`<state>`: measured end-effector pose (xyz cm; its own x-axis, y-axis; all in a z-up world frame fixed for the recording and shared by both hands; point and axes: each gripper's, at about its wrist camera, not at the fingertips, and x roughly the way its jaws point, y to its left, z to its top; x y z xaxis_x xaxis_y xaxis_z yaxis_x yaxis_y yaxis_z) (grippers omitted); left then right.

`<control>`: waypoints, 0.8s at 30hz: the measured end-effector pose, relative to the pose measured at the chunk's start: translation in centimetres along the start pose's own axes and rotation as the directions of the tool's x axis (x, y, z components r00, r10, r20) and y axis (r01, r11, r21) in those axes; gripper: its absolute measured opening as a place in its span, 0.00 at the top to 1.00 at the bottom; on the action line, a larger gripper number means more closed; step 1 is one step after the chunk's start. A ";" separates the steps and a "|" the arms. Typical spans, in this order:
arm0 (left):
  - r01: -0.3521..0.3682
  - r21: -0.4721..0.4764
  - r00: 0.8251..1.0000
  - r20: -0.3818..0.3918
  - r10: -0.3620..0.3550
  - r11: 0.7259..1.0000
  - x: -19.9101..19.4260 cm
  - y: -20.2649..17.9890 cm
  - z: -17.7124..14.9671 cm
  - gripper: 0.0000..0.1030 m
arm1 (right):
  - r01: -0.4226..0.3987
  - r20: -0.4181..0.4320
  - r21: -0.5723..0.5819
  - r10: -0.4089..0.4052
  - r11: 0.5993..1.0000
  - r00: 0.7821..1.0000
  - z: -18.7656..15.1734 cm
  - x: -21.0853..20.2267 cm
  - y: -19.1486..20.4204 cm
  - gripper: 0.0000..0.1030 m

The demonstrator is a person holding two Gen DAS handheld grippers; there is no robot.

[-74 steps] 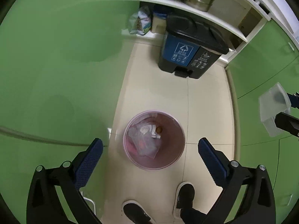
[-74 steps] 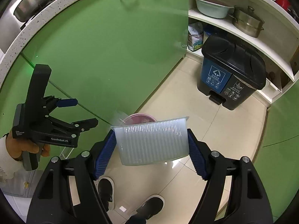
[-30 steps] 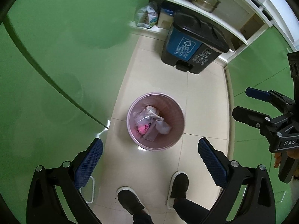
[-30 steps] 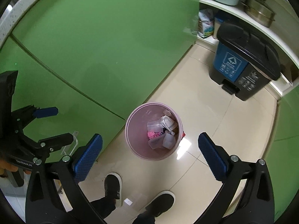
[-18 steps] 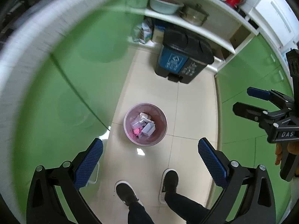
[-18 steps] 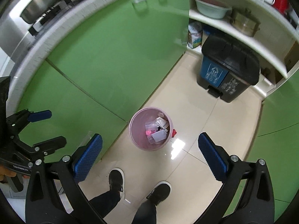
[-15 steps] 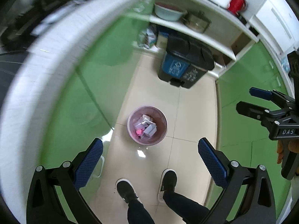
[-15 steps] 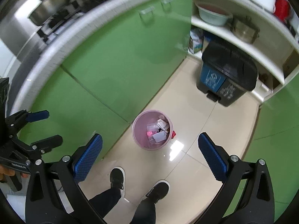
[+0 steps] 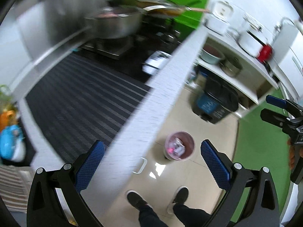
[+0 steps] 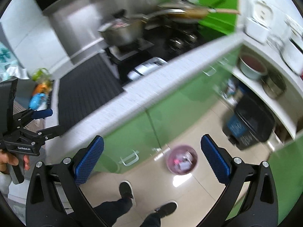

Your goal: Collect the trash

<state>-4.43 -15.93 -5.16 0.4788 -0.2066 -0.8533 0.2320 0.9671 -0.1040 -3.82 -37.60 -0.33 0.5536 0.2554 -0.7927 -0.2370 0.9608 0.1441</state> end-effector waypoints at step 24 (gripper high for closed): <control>-0.218 -0.292 0.962 0.098 0.256 0.931 -6.6 13.1 1.3 0.05 | -0.253 -0.019 -0.369 0.264 0.895 0.964 12.2 6.1 16.6 0.03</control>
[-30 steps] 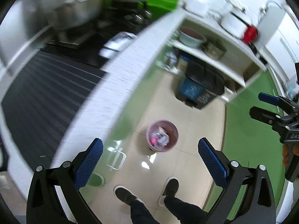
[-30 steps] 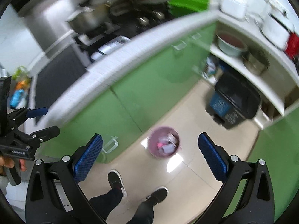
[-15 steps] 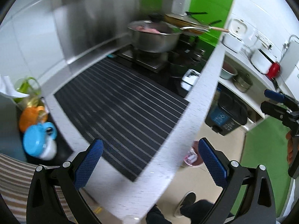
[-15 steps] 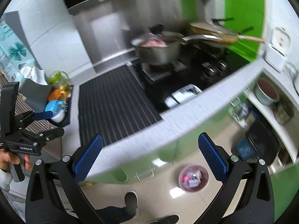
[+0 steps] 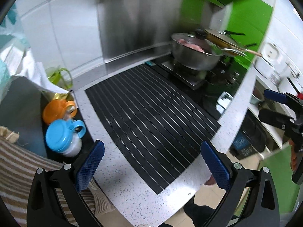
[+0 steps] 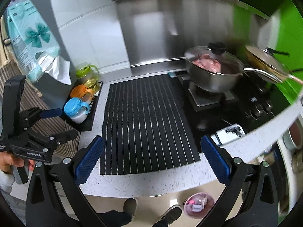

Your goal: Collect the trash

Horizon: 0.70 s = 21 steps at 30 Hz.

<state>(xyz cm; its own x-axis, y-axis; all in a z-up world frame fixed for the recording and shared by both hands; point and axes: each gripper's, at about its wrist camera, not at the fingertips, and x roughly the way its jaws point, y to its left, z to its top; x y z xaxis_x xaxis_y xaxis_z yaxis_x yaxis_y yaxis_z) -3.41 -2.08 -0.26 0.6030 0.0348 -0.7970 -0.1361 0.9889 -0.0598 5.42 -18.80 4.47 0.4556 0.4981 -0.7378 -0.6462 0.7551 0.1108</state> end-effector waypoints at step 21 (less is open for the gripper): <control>-0.024 -0.115 0.999 -0.038 0.020 0.993 0.9 -0.7 1.1 0.05 | -0.144 -0.035 -0.133 0.141 0.981 0.989 2.9 1.8 -1.7 0.03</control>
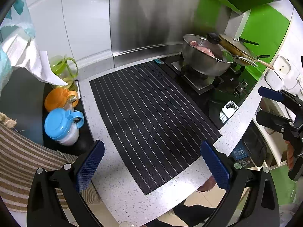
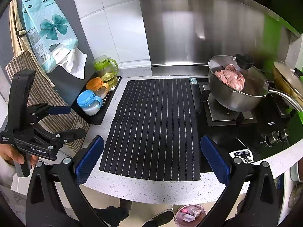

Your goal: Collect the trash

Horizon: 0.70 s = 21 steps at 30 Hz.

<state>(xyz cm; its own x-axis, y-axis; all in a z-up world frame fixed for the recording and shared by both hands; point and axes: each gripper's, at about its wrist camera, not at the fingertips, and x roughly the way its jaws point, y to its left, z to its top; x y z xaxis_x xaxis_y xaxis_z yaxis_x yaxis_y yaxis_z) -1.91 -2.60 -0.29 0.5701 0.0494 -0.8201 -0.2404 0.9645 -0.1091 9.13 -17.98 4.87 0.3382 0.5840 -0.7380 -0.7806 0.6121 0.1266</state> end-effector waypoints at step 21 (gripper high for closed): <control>-0.020 0.007 0.999 0.040 0.020 1.000 -0.9 -0.1 0.1 0.05 | 0.000 0.008 -0.003 0.000 1.000 1.000 0.9 0.6 0.5 0.03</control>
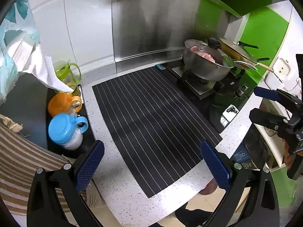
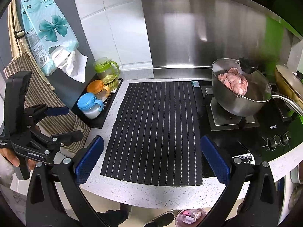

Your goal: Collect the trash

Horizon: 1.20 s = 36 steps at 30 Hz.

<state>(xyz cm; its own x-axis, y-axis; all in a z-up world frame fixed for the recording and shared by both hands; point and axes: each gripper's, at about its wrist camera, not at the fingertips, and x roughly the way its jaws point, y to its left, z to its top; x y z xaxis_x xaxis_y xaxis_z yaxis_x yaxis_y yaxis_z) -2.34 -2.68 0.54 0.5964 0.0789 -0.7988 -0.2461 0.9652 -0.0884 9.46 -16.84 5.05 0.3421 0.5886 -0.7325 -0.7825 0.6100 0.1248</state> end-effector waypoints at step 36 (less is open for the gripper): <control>0.005 0.014 1.000 -0.014 -0.005 1.000 0.3 -0.4 -0.3 0.05 | 0.018 -0.015 -0.002 -0.018 1.000 1.000 -0.1 0.3 -0.5 0.03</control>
<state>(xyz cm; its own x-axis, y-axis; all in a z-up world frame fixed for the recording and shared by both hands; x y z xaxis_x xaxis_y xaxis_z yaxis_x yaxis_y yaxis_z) -2.31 -3.10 0.20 0.5869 0.0703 -0.8066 -0.2323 0.9689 -0.0846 9.87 -17.00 4.65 0.3480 0.5697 -0.7445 -0.7772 0.6195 0.1107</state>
